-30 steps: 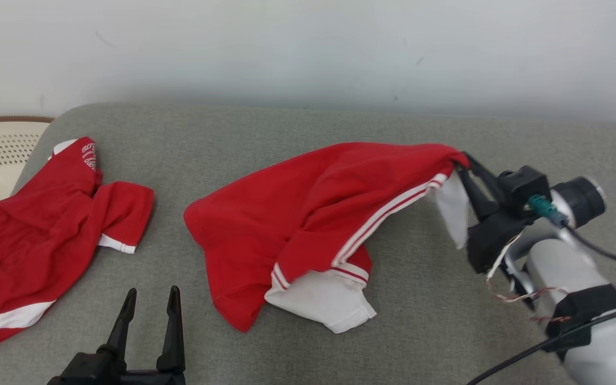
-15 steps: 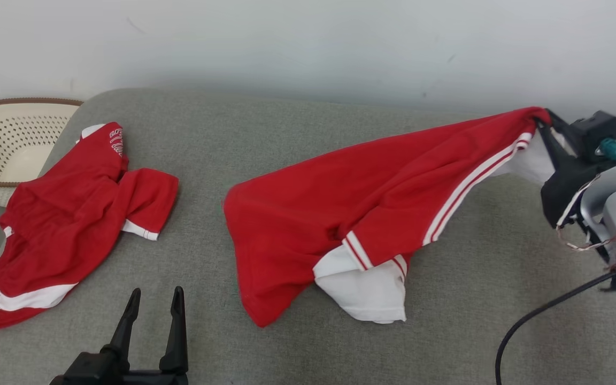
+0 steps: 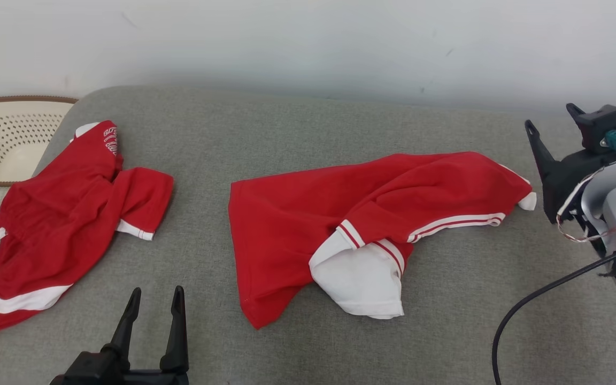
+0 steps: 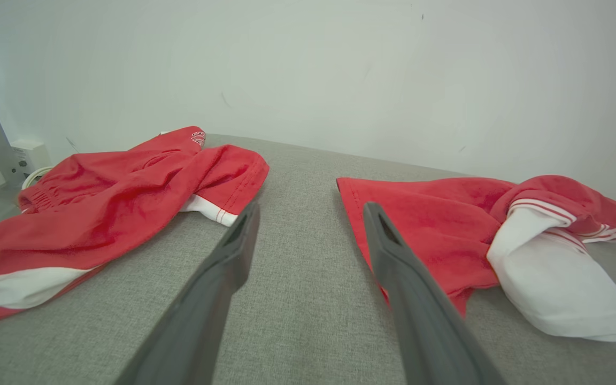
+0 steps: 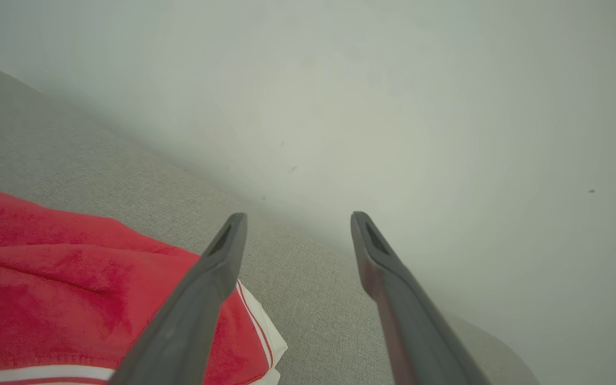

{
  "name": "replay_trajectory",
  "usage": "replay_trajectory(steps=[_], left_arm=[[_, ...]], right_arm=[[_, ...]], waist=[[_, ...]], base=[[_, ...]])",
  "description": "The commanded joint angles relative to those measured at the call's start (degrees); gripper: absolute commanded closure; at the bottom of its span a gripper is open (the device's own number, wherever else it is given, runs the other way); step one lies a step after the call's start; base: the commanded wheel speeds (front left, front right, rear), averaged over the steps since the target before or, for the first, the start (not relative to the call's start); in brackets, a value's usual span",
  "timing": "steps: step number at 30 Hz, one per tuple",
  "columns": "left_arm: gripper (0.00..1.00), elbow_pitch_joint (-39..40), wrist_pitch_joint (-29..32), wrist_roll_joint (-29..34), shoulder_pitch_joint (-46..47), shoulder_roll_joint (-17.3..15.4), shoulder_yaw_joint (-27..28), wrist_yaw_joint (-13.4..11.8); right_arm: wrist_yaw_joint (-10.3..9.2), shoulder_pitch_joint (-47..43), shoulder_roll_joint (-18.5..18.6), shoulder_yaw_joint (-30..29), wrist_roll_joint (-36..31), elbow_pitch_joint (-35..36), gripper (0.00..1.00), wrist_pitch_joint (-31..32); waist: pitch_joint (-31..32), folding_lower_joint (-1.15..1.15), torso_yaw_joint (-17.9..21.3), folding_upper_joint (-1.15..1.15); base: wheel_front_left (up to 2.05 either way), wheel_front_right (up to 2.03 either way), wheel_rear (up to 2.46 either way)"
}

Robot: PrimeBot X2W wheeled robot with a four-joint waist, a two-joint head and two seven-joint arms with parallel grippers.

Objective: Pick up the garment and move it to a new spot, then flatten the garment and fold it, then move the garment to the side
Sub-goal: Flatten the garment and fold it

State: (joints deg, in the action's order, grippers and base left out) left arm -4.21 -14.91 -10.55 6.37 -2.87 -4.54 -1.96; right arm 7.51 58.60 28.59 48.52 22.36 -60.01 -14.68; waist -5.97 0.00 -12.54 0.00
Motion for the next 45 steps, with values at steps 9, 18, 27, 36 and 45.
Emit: replay_trajectory(steps=[9,18,27,36,45], left_arm=[[0.00,0.5,-0.2,0.1,-1.0,0.0,0.5,-0.3],[0.00,0.8,-0.2,0.4,-1.3,0.0,0.9,-0.1],[0.00,0.4,-0.2,0.0,-0.7,0.0,0.3,0.0],[0.00,0.3,-0.2,-0.5,-0.4,0.0,-0.2,-0.2],[0.00,0.5,-0.2,-1.5,0.0,0.0,-1.1,-0.6]], right_arm=[[-0.03,-7.3,-3.4,-4.1,3.5,11.7,0.00,-0.6],[-0.03,-17.7,-6.2,-5.8,1.6,21.5,0.00,-0.6],[-0.03,-22.4,-9.3,-1.4,-0.5,22.6,0.00,-0.6],[-0.03,-20.6,-10.1,3.2,0.0,20.7,0.00,-0.6],[-0.03,-17.0,-10.8,6.3,-0.4,15.2,0.01,-0.6]], waist=[[0.9,0.00,2.4,0.00],[0.9,0.00,3.2,0.00],[0.6,0.00,3.1,0.00],[0.4,0.00,1.4,0.00],[-0.5,0.00,-0.3,0.00]], base=[[0.00,0.00,0.00],[0.00,0.00,0.00],[0.00,0.00,0.00],[0.00,0.00,0.00],[0.00,0.00,0.00]])
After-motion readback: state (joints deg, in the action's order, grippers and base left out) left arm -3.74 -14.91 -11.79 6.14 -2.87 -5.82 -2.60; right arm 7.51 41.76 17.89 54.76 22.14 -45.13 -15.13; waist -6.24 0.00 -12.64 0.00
